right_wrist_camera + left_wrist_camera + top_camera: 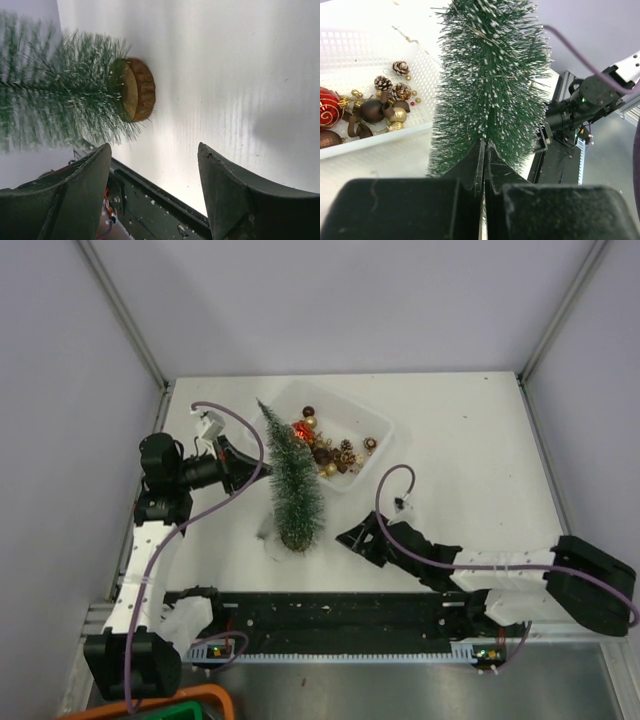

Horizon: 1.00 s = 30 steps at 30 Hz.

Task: Decorate the small christmas tree

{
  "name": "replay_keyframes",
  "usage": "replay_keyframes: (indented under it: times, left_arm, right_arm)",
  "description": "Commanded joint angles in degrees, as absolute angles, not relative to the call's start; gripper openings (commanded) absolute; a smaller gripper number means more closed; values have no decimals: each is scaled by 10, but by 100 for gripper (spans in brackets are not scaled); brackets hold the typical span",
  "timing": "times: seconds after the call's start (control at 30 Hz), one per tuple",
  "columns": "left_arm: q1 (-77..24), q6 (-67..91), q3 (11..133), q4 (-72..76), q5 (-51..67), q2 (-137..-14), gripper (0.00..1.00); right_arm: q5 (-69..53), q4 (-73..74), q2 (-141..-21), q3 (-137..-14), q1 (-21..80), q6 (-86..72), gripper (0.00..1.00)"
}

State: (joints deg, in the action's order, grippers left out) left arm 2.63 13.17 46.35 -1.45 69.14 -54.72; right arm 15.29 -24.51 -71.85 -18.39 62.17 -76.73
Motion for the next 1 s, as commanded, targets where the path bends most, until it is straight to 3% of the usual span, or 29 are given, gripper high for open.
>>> replay_keyframes:
  times: [0.0,0.17,0.3,0.47,0.6,0.83,0.97]
  left_arm:
    - [26,91,488,-70,708,-512,0]
    - [28,75,466,-113,697,-476,0]
    - [28,83,460,-130,652,-437,0]
    - [33,69,468,-170,631,-412,0]
    - [35,73,474,-191,620,-399,0]
    - [37,104,478,-192,611,-389,0]
    - [37,136,473,-170,606,-379,0]
  right_arm:
    - [199,-67,-592,-223,570,-684,68]
    - [152,50,-559,-327,429,-588,67]
    - [121,91,-658,-450,366,-522,68]
    - [148,133,-826,-605,358,-460,68]
    - [173,136,-902,-649,355,-438,66]
    - [214,140,-925,-664,352,-404,59]
    - [240,149,-918,-660,343,-372,46]
